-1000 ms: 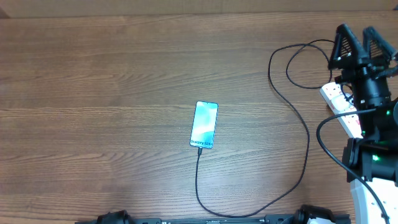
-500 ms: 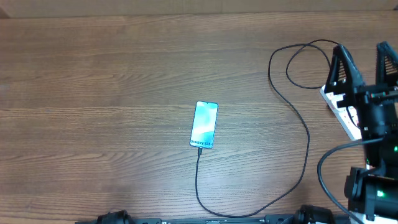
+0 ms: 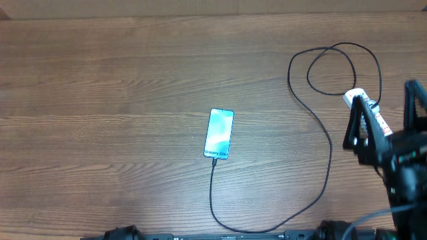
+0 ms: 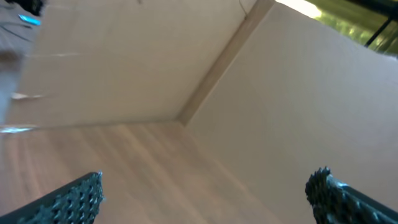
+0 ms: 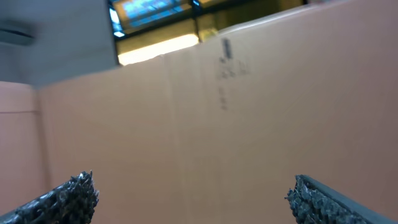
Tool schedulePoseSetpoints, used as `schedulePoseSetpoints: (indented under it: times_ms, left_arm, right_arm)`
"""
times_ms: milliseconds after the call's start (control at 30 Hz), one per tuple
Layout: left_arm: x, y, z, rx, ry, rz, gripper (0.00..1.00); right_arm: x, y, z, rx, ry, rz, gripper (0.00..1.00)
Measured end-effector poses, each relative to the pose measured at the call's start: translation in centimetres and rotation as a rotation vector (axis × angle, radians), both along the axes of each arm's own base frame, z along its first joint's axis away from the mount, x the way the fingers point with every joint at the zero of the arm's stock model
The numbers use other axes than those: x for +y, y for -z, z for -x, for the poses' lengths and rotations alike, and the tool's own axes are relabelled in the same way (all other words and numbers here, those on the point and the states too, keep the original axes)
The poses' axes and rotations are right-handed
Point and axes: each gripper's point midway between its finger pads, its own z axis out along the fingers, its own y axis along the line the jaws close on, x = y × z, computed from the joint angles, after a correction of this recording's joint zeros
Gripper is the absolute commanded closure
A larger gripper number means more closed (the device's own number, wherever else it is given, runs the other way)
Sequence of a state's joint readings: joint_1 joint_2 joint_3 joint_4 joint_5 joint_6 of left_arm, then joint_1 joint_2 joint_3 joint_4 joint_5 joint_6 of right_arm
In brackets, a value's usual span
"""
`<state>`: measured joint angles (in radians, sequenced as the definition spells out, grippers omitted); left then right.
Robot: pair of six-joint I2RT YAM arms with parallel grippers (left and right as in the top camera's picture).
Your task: Plug charger to phone and switch on socket
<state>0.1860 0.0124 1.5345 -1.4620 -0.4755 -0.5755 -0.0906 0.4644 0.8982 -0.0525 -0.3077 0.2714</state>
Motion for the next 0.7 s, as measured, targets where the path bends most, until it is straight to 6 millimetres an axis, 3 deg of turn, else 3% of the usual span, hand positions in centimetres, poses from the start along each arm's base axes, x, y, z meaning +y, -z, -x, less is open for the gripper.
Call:
schedulePoseSetpoints:
  times_ms: [133,367,533,700]
  left_arm:
    - [0.6,-0.6,-4.8,-0.023,0.023,0.02,0.01]
    - [-0.2,0.3,-15.7,-0.027,0.192,-0.042,0.0]
    - [-0.7,4.2,-22.3,0.005,0.292,-0.062,0.0]
    - [-0.7,9.1,-26.6,0.053,0.343,-0.06,0.0]
  right_arm:
    - [0.8,-0.4,1.4,-0.011,-0.038,0.003,0.0]
    - [0.9,-2.1,2.9,-0.048,-0.039,0.006,0.0]
    - [1.0,-2.7,3.5,-0.064,-0.039,0.007,0.0]
    - [0.9,-2.7,3.8,-0.07,-0.034,0.008,0.0]
